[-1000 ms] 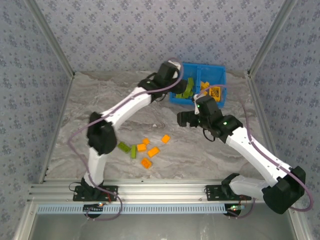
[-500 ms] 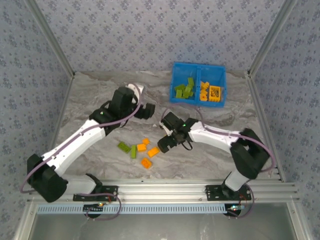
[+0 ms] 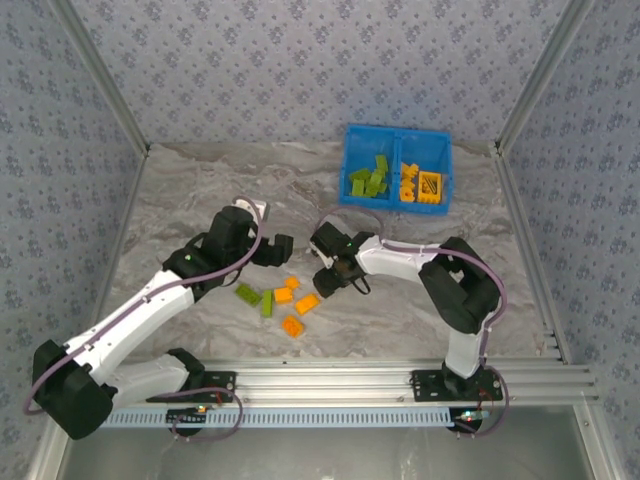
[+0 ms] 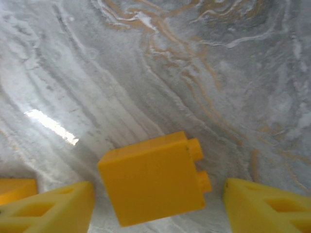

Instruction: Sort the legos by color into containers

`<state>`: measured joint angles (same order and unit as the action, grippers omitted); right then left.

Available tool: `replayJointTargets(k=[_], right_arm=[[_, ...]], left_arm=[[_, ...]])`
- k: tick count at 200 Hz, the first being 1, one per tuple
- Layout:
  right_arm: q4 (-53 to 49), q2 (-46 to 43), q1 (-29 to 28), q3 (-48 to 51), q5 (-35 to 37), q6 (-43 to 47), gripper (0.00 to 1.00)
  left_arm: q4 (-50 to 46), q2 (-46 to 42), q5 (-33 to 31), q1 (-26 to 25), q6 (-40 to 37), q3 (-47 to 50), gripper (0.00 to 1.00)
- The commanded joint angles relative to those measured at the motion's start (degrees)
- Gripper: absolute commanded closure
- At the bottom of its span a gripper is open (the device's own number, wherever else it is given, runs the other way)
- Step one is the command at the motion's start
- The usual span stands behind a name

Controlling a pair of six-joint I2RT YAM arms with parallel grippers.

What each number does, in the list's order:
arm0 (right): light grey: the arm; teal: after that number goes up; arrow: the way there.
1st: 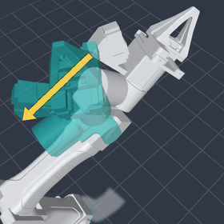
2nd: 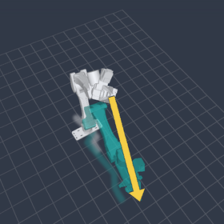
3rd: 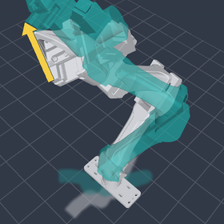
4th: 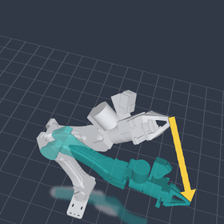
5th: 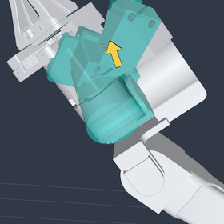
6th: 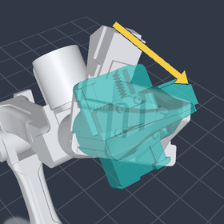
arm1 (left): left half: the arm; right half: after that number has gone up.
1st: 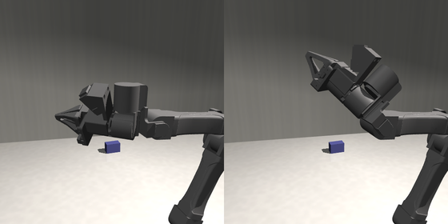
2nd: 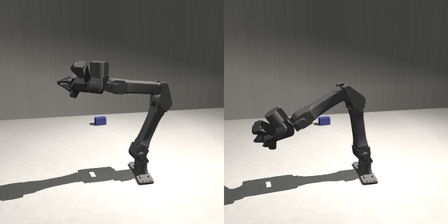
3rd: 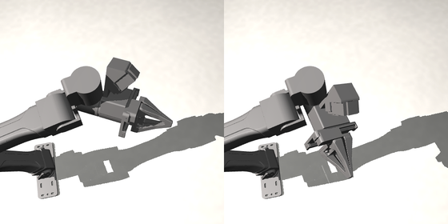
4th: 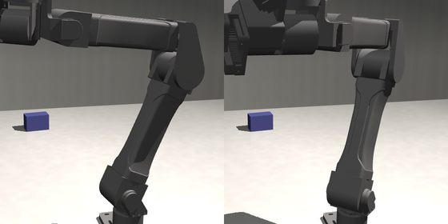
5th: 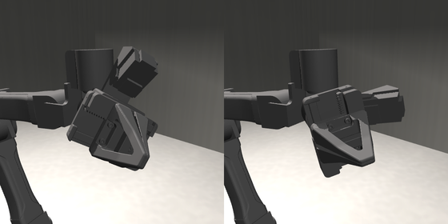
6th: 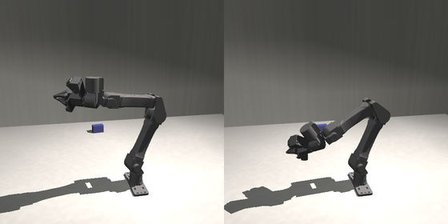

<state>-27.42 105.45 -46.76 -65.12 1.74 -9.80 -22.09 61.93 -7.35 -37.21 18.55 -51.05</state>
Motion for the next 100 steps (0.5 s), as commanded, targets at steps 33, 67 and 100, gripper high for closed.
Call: replayJointTargets(k=[33, 67, 100], right_arm=[[-0.4, 1.6, 0.1, -0.9, 0.4, -1.1, 0.55], [-0.6, -1.0, 0.1, -0.9, -0.3, -1.6, 0.61], [-1.4, -7.9, 0.6, -0.5, 2.0, -3.1, 0.64]], left_arm=[[1.9, -1.2, -1.5, 0.4, 1.0, 0.5, 0.01], [2.3, -1.3, -2.0, 0.4, 2.1, 1.3, 0.01], [2.4, -1.8, -2.1, 0.4, 2.6, 1.2, 0.01]])
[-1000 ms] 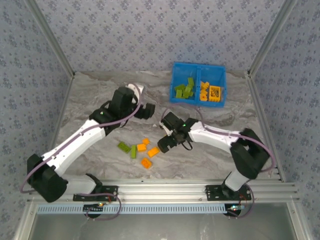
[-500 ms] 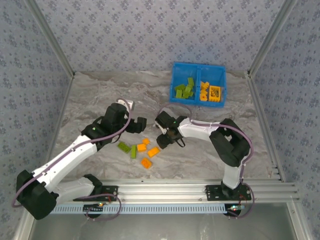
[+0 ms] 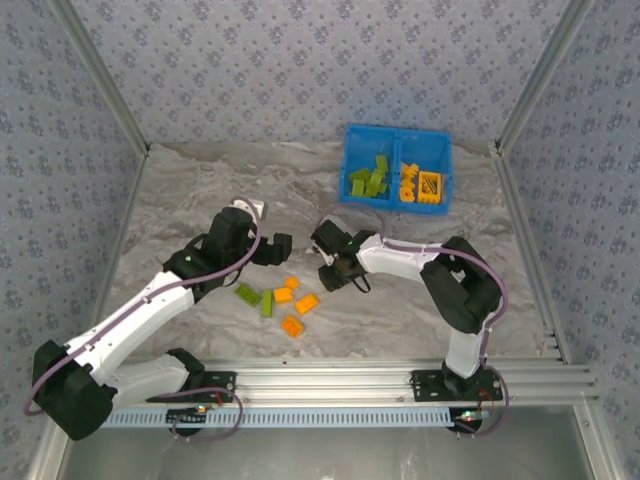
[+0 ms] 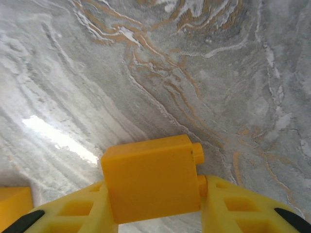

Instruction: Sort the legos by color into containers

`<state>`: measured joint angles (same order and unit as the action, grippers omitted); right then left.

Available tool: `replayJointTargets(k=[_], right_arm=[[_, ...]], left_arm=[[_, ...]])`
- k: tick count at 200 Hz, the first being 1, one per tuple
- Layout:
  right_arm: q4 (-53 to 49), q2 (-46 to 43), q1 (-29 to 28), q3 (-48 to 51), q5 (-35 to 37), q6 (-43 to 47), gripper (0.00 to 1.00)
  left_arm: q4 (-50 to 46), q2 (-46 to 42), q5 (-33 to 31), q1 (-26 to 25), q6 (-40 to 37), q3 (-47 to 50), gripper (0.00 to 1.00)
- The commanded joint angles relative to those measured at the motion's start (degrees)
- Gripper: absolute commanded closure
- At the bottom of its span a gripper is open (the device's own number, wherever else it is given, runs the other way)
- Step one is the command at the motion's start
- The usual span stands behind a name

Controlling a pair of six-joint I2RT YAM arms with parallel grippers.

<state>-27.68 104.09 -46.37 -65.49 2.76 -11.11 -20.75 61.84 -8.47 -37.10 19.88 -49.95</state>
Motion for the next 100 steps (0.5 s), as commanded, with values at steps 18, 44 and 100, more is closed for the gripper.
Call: replayJointTargets(k=[18, 44, 100], right_arm=[[-0.8, -12.5, 1.8, 0.1, 3.9, -2.8, 0.65], [1.0, -19.0, 8.6, -0.4, 6.6, -5.3, 0.67], [6.8, -14.2, 30.1, -9.0, 7.1, -9.5, 0.68]], left_arm=[[1.3, -2.7, -0.4, 0.3, 1.0, 0.1, 0.01], [4.2, -5.0, 3.1, 0.3, 0.1, 1.5, 0.01], [10.6, -9.1, 16.1, -0.3, -1.6, 5.6, 0.01]])
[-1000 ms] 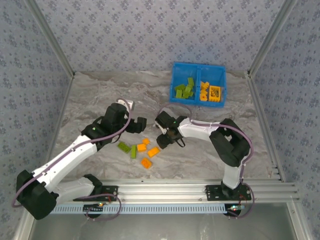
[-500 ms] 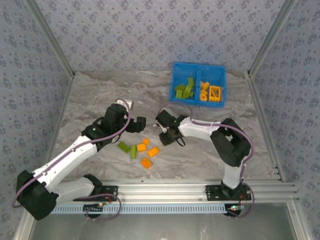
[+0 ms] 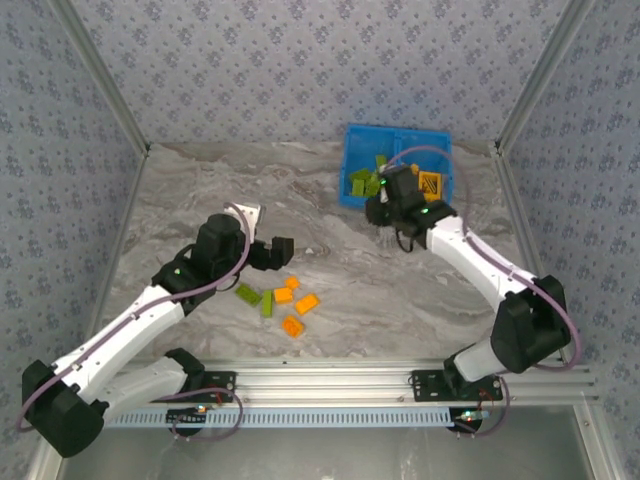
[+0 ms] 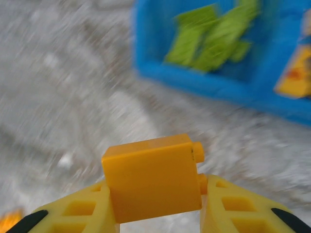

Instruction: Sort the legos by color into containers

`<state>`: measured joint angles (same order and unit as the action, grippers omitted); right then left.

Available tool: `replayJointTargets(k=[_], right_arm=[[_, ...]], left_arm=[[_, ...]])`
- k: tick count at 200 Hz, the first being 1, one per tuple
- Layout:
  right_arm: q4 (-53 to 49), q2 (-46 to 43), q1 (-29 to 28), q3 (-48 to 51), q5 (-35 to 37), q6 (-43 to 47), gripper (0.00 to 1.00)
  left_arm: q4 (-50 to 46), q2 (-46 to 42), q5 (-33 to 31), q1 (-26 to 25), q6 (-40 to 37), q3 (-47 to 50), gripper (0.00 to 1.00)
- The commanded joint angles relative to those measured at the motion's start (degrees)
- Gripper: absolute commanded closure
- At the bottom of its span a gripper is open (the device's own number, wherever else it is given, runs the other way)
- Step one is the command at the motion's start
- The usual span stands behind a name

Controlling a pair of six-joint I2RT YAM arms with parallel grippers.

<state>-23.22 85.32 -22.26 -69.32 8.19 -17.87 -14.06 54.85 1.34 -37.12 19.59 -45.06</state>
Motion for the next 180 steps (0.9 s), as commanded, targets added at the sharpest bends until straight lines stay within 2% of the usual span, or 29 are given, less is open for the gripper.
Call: replayJointTargets(k=[1, 19, 44, 81, 101, 132, 151, 180], right_arm=[[2.3, 5.0, 6.4, -5.5, 1.7, -2.7, 0.68], [1.3, 13.2, 11.6, -13.5, 1.6, -3.4, 0.68], [-2.4, 26.8, 15.6, -27.1, 1.8, -5.1, 0.69], [-10.9, 44.0, 17.6, -48.1, 2.3, -5.3, 0.68], [-14.8, 49.9, 17.9, -56.0, 2.8, -4.8, 0.60], [-17.2, 51.6, 18.0, -59.8, 0.5, -5.2, 0.40], [-16.9, 49.1, 17.7, -58.2, 0.4, -5.2, 0.38], [-13.5, 41.4, 17.3, -50.3, -0.6, -5.0, 0.35]], left_arm=[[3.9, -2.2, 6.2, -0.3, -1.3, 0.7, 0.01], [3.6, -3.7, 5.8, -0.4, -1.5, 1.5, 0.01], [2.2, -4.6, 4.4, -0.4, -1.4, 1.6, 0.01], [-0.7, -5.6, 2.4, -0.4, -0.7, 1.3, 0.01], [-1.5, -6.4, 1.3, -0.4, -0.5, 1.6, 0.01], [-1.0, -7.0, -0.1, -0.4, 0.2, 2.6, 0.01], [-1.6, -6.3, -5.0, -0.4, 2.5, 2.9, 0.01], [-3.8, -4.3, -9.9, -0.4, 4.1, 2.8, 0.01]])
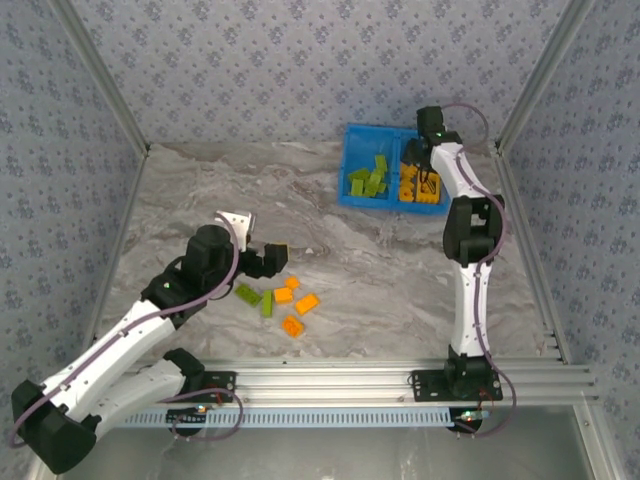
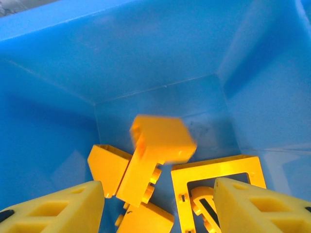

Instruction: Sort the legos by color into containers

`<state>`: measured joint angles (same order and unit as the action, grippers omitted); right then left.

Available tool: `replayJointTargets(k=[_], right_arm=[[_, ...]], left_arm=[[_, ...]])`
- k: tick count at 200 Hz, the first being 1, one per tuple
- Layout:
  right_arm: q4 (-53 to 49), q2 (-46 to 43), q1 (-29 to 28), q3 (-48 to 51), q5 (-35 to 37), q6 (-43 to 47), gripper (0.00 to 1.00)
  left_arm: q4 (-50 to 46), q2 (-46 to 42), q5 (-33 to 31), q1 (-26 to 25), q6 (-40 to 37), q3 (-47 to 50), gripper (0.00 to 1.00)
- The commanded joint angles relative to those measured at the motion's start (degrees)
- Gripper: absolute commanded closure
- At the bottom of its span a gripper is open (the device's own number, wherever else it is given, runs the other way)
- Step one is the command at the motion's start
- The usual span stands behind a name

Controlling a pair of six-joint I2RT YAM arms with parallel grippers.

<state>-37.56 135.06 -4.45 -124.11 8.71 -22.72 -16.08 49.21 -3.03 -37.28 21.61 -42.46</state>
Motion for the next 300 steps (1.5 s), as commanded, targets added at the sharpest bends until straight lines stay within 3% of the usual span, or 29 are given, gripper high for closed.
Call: replayJointTargets(k=[1, 42, 65, 100, 123, 142, 179, 229, 300], right_arm=[[0.9, -8.7, -0.5, 4.9, -1.2, -0.1, 0.35], [9.1, -24.3, -3.1, 23.3, -3.8, -1.1, 0.30], [13.7, -35.4, -7.7, 36.4, -3.1, 0.6, 0.24], [15.6, -49.0, -17.6, 50.4, -0.4, 3.8, 0.18], [13.0, -52.5, -22.3, 53.7, 1.1, 3.7, 0.16], [11.0, -53.3, -24.0, 54.5, 0.7, 2.8, 0.16], [10.3, -52.0, -25.4, 54.8, -1.8, 3.9, 0.14], [10.7, -51.3, -26.9, 55.3, -2.6, 2.9, 0.13], [8.4, -53.7, -27.4, 55.3, -1.3, 2.3, 0.12]], left_arm=[[-1.8, 1.4, -5.6, -0.2, 2.1, 0.2, 0.01], [-6.8, 9.2, -5.4, -0.2, 3.8, -2.8, 0.01], [-10.5, 13.9, -6.5, -0.3, 4.9, -4.9, 0.01], [-19.6, 17.0, -18.4, -0.1, 17.6, -6.1, 0.01], [-21.9, 16.3, -20.7, 1.1, 25.1, -3.0, 0.04], [-22.2, 15.4, -17.3, 4.1, 30.5, 0.4, 0.09], [-15.0, 13.9, -6.9, 7.2, 38.4, 7.8, 0.10], [-8.6, 21.8, 1.1, 8.1, 38.8, 8.0, 0.11], [-9.5, 23.4, -0.3, 8.1, 40.2, 8.4, 0.62]])
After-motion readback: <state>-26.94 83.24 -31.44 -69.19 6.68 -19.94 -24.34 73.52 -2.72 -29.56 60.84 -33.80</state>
